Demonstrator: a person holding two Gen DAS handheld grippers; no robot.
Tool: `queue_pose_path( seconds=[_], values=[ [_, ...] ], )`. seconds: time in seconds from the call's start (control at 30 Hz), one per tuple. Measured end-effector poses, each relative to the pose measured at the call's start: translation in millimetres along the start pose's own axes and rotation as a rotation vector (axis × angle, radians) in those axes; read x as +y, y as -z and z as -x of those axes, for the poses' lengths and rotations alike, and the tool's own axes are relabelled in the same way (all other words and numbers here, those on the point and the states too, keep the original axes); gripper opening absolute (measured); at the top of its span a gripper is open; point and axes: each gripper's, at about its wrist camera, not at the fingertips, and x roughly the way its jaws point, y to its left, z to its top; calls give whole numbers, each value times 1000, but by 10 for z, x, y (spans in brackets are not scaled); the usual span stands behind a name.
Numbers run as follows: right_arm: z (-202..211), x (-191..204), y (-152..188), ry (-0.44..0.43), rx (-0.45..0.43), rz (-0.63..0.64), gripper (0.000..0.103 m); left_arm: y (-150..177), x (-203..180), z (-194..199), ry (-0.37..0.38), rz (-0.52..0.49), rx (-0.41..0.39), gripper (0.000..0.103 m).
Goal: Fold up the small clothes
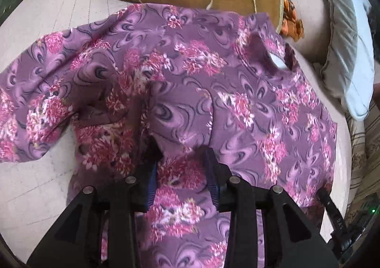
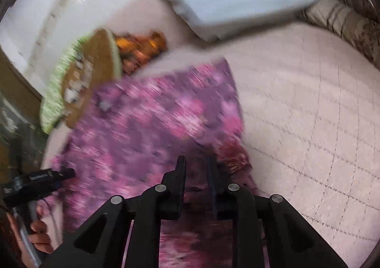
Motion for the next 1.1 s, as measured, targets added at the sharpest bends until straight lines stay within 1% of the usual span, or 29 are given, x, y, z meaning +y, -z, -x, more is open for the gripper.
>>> queue_pose_path(
  seconds=[0.03,0.07,0.17,0.2,0.23,0.27,0.3,0.33,0.4,0.47,0.5,0.63,0.77,0.83,0.9,0.97,1.0,1.07,1.1],
  values=[
    [-14,-38,25,-16,-11,2,16,0,1,22,9,-4,-12,35],
    [-3,-28,30,-15,-18,12,16,-6,-5,28,16,-9,-8,38],
    [5,88,7,33,-3,61,19,-20,35,92,41,-11,11,39],
    [29,138,2,44,-2,73,21,-25,81,126,58,1,20,39],
    [47,177,2,40,-6,75,28,-22,161,184,81,22,24,39],
    [77,224,11,29,-11,75,32,-18,267,263,101,46,19,39],
    [109,291,28,13,-15,76,33,-16,355,323,111,61,10,39],
    [142,359,53,1,-16,82,33,-10,477,411,113,76,-1,40],
    [150,536,102,-19,-6,110,34,4,758,585,116,103,-17,49],
    [135,824,183,-42,14,167,34,26,1175,784,121,160,-39,52],
    [128,948,223,-53,22,193,34,40,1337,842,120,185,-46,53],
    [101,1657,449,-125,59,330,34,200,2321,1127,104,345,-76,55],
    [47,2224,678,-189,100,414,40,392,3118,1279,70,490,-87,55],
    [4,2462,817,-225,136,447,43,506,3457,1290,71,565,-104,55],
    [-24,2635,937,-238,160,489,44,585,3663,1265,89,614,-115,60],
    [-63,2818,1055,-252,182,534,44,686,3838,1208,128,675,-117,61],
    [-78,2899,1112,-259,193,552,44,742,3907,1157,161,707,-115,61],
    [-87,2981,1195,-274,210,568,44,806,3976,1140,206,749,-144,63],
    [-101,3011,1217,-279,218,574,44,810,3991,1139,220,766,-166,67]
  ],
)
